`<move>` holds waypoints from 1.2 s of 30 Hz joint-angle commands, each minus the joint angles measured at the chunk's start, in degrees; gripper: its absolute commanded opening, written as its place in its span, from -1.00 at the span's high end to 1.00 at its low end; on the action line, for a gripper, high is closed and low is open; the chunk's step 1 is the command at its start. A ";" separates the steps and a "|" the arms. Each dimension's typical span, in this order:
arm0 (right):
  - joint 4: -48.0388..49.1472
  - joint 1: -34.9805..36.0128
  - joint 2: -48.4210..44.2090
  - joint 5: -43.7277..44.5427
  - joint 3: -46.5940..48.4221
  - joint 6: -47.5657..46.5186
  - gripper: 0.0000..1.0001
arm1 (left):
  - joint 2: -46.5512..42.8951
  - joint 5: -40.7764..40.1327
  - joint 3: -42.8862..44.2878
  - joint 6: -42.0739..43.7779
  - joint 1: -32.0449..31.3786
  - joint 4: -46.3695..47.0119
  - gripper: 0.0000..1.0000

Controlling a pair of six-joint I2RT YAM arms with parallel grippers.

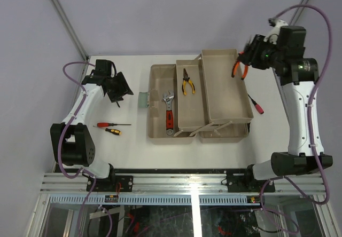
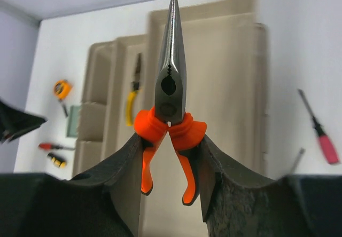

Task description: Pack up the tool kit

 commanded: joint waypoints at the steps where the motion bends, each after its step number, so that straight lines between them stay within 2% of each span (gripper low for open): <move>1: 1.87 11.82 2.20 6.06 5.13 3.84 0.99 | 0.59 0.68 0.89 -0.37 -0.54 2.28 -0.11; 7: 1.35 28.28 7.41 17.48 5.35 5.46 1.00 | -0.16 0.32 0.37 -0.08 -0.62 2.26 -0.11; 15: 1.78 39.32 12.30 27.41 0.81 9.91 1.00 | -0.63 0.16 -0.22 -0.03 -0.58 2.25 -0.11; 22: -0.83 41.99 17.16 31.80 -0.54 12.55 1.00 | -0.37 0.28 0.42 0.12 -0.61 2.23 -0.11; 30: -1.35 41.91 18.68 33.21 -7.57 15.04 1.00 | -0.62 0.47 0.06 0.06 -0.60 2.23 -0.11; 36: -5.20 41.95 20.70 34.85 -6.83 17.53 1.00 | -0.62 0.43 0.20 0.01 -0.62 2.16 -0.11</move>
